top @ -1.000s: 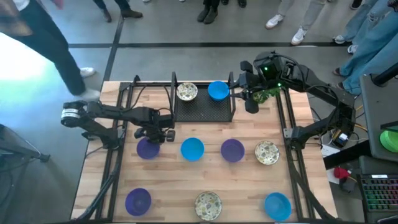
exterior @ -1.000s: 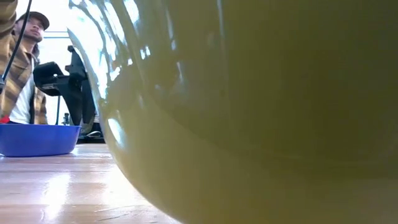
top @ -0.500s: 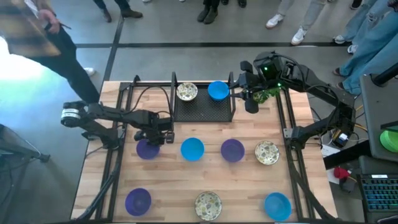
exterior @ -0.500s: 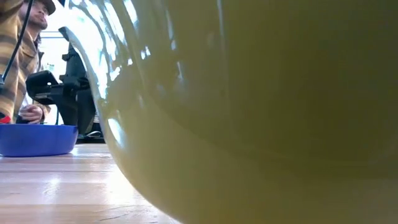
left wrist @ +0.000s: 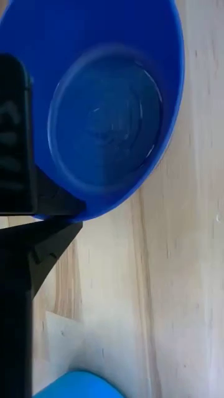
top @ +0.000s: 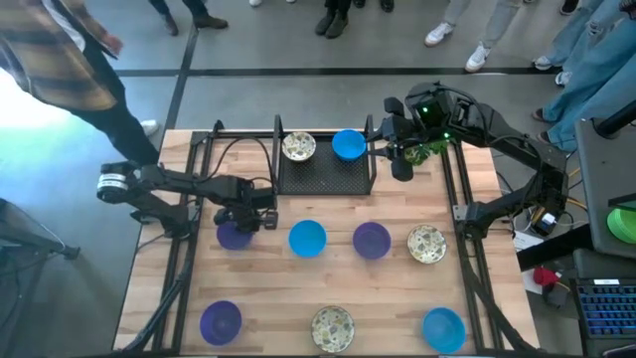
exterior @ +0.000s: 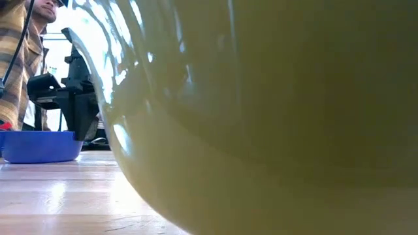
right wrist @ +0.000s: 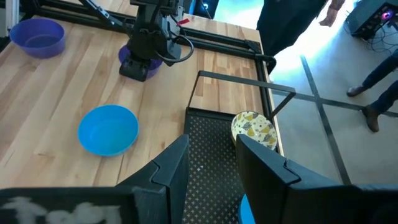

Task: Pick & Place Mini bowls
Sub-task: Put the top left purple bowl on the shelf

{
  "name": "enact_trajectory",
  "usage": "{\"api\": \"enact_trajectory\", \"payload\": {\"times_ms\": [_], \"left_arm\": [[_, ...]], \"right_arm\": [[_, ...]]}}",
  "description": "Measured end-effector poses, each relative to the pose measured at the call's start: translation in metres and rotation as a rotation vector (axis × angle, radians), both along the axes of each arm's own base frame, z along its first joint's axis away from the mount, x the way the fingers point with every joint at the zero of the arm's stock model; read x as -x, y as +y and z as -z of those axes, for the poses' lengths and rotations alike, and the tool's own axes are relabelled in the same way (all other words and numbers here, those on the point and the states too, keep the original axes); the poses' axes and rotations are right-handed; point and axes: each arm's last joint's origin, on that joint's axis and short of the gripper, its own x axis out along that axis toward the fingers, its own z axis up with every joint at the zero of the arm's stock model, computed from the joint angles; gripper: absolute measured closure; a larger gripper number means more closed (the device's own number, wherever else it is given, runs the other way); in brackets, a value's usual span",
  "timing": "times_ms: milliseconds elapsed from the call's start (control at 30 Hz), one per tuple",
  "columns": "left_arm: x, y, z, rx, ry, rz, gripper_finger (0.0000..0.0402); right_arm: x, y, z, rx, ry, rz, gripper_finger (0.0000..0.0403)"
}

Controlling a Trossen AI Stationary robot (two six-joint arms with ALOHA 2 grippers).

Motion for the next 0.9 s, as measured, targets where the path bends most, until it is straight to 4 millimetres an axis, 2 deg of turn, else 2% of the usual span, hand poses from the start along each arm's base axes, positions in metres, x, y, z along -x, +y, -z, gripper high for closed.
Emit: {"api": "enact_trajectory", "payload": {"times_ms": [133, 333, 567, 767, 900], "left_arm": [[-0.002, 0.000, -0.007, -0.002, -0.002, 0.028, 0.0400], [-0.013, 0.001, -0.031, -0.008, -0.055, 0.084, 0.0401], [-0.030, -0.001, -0.073, -0.004, -0.181, 0.163, 0.0401], [-0.045, -0.001, -0.117, -0.043, -0.341, 0.228, 0.0401], [-0.057, 0.000, -0.138, -0.071, -0.410, 0.274, 0.0401]], "right_arm": [[0.000, 0.000, 0.000, -0.004, 0.000, 0.002, 0.0275], [0.000, 0.000, 0.000, -0.011, -0.001, 0.008, 0.0275], [0.000, 0.000, 0.000, -0.016, -0.001, 0.011, 0.0275], [0.000, 0.000, 0.000, -0.016, -0.001, 0.011, 0.0275], [0.000, 0.000, 0.000, -0.016, -0.002, 0.011, 0.0275]]}}
